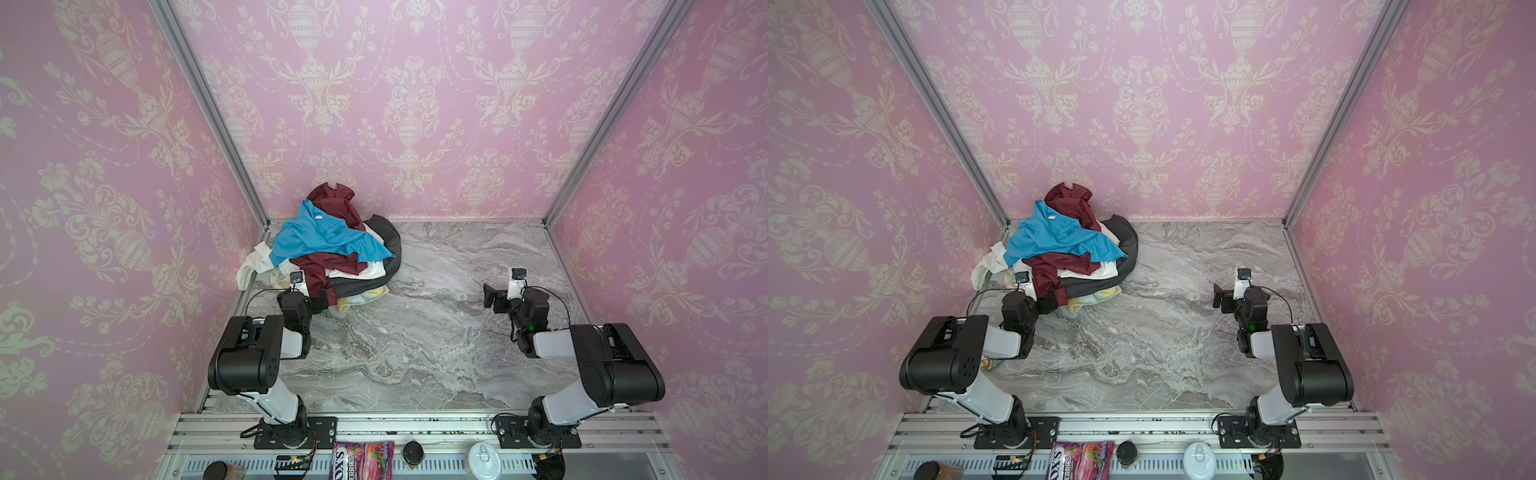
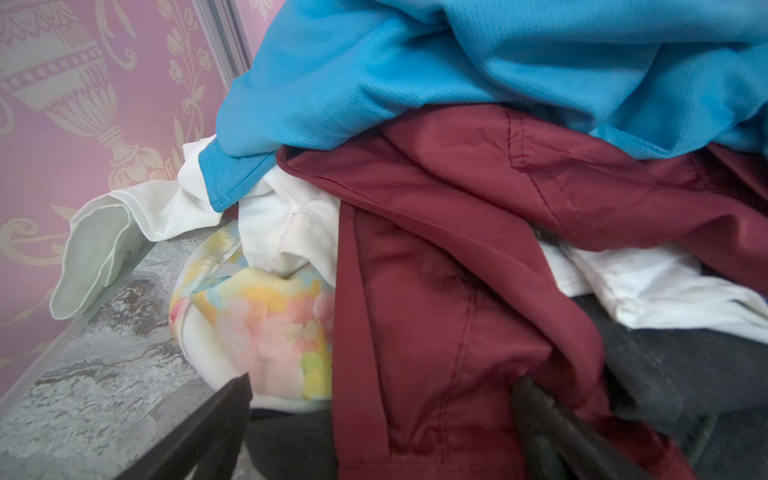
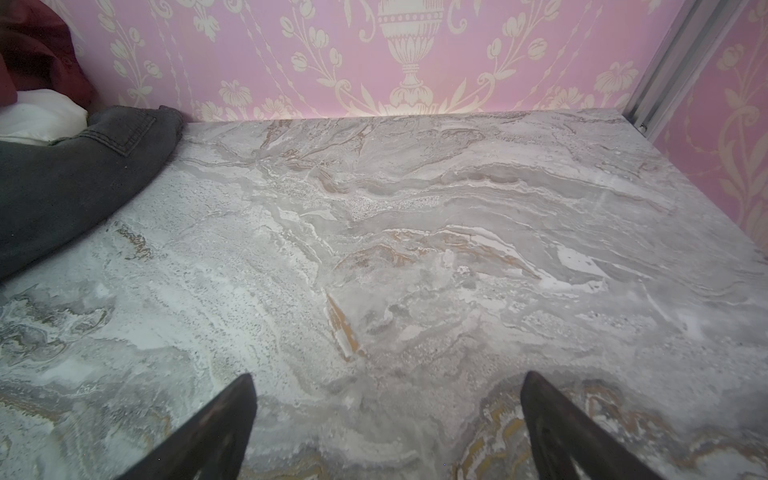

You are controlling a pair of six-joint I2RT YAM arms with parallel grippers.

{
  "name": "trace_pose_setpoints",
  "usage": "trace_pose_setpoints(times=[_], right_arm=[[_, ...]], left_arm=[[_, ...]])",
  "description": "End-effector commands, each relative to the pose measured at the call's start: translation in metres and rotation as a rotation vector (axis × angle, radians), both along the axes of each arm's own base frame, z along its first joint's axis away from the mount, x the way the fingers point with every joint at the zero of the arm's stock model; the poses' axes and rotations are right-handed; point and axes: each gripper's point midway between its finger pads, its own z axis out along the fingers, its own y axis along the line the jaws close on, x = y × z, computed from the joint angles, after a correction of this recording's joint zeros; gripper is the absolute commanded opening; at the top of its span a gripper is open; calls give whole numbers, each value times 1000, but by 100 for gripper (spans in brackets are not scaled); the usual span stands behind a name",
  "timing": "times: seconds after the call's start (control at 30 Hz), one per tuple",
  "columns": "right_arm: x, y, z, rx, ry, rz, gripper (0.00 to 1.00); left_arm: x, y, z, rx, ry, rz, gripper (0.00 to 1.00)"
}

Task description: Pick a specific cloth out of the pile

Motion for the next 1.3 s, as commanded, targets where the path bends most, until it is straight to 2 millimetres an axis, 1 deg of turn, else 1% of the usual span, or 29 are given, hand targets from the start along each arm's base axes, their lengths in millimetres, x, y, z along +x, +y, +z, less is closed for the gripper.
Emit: trace_pose_setpoints(times=[0.0, 0.43, 0.6, 0.73, 0.9, 1.03, 1.1, 1.27], right_arm=[[4, 1, 4, -2, -12, 11, 100], [3, 1, 5, -17, -19, -5, 100], [-1, 5, 11, -54, -35, -8, 100], [-4, 3, 18, -58, -45, -25, 100], [-4, 3, 23, -91, -33, -50, 100], [-6, 4, 31, -131, -39, -74, 100], [-7, 2, 35, -146, -41, -103, 100], [-6, -4, 44, -159, -19, -157, 100]], left_arm=[[-1, 4, 2, -5, -10, 26, 99], [1, -2, 2, 43, 4, 31, 99], [1, -2, 2, 43, 4, 30, 99], [1, -5, 3, 43, 4, 15, 99], [-1, -3, 14, 42, -8, 24, 99], [-2, -4, 22, 43, 8, 26, 99], [-3, -4, 26, 39, 20, 23, 99], [-1, 3, 46, 43, 25, 68, 99]])
